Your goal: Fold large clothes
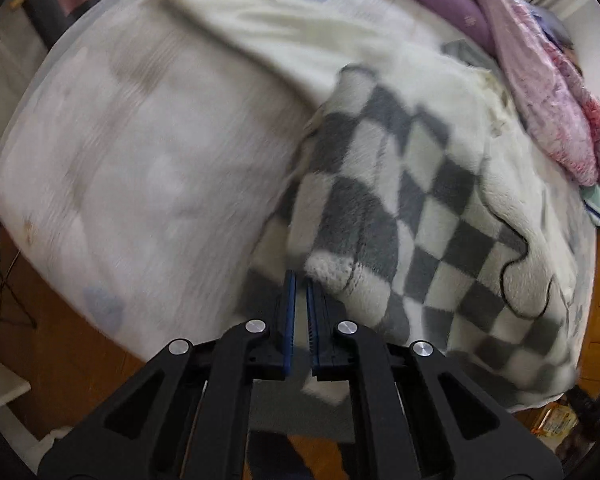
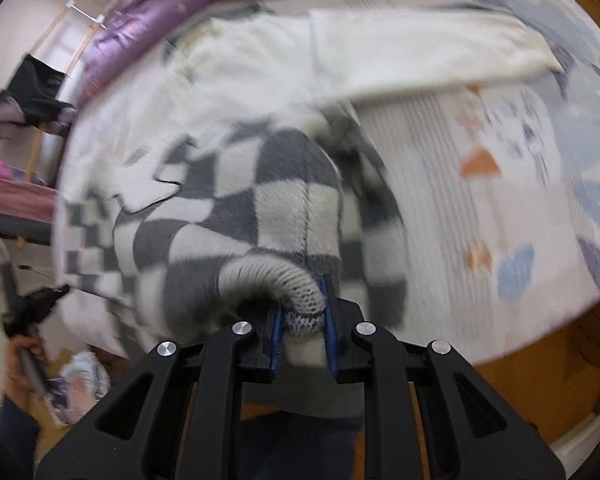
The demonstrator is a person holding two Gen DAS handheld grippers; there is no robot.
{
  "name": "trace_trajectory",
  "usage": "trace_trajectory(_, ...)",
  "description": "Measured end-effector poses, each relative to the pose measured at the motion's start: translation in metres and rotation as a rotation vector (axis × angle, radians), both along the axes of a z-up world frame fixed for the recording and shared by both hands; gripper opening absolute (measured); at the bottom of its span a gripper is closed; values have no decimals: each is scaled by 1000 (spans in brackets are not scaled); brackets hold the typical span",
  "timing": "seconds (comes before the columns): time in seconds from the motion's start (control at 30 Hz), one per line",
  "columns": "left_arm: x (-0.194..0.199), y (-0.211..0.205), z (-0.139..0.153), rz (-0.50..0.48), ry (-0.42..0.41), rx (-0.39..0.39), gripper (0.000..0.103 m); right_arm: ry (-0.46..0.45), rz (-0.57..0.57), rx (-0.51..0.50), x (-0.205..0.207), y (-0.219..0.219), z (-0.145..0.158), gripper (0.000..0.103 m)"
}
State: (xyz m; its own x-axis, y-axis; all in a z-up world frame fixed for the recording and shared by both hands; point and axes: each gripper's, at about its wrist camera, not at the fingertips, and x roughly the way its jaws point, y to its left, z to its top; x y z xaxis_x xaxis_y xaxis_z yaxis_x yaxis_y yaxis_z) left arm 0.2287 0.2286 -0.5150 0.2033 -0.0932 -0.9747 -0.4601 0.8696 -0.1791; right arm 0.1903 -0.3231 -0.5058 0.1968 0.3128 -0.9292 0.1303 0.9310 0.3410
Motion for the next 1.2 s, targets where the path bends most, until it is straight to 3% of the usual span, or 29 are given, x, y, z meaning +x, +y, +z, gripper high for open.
trace_trajectory(0.07,-18,11,-15,15,30,-20,6,8,-32,7,-22,-2,-20,21)
trace_trajectory(0.13,-34,17,-23,16,19,-80,6,46,-58,-24,-41,-2,-36,35)
trace_trajectory(0.17,-38,17,-23,14,12,-109,12,50,-83,-24,-49,-3,-38,35)
trace_trajectory(0.2,-43,16,-24,18,-12,-163,27,49,-112,-22,-56,-5,-37,35)
trace_trajectory(0.27,-48,12,-22,45,-64,-225,48,41,-168,12,-66,-10,-33,36)
trace_trajectory(0.37,-44,1,-22,86,-133,-310,50,29,-311,227,-79,-25,-24,41)
trace_trajectory(0.47,-28,-8,-29,150,-167,-372,62,31,-416,381,-78,-28,-24,49)
trace_trajectory(0.6,-4,-15,-46,216,-145,-422,62,76,-576,489,-70,-27,-44,50)
trace_trajectory(0.67,9,-18,-56,231,-124,-440,61,139,-654,497,-66,-24,-63,50)
trace_trajectory(0.77,21,-21,-61,217,-70,-384,17,175,-741,635,-61,-16,-87,52)
trace_trajectory(0.8,22,-20,-58,215,-74,-380,13,187,-765,664,-60,-15,-92,51)
trace_trajectory(0.83,21,-18,-51,214,-99,-398,13,171,-793,686,-58,-16,-94,34)
trace_trajectory(0.87,20,-17,-45,208,-114,-402,12,149,-791,647,-55,-19,-88,13)
trace_trajectory(1.03,-13,-1,1,158,-176,-413,11,55,-617,463,-47,-27,-33,11)
trace_trajectory(1.1,-33,9,7,153,-154,-401,12,40,-557,402,-53,-31,-16,11)
trace_trajectory(1.2,-60,10,-9,138,-63,-370,12,82,-507,317,-66,-37,-19,10)
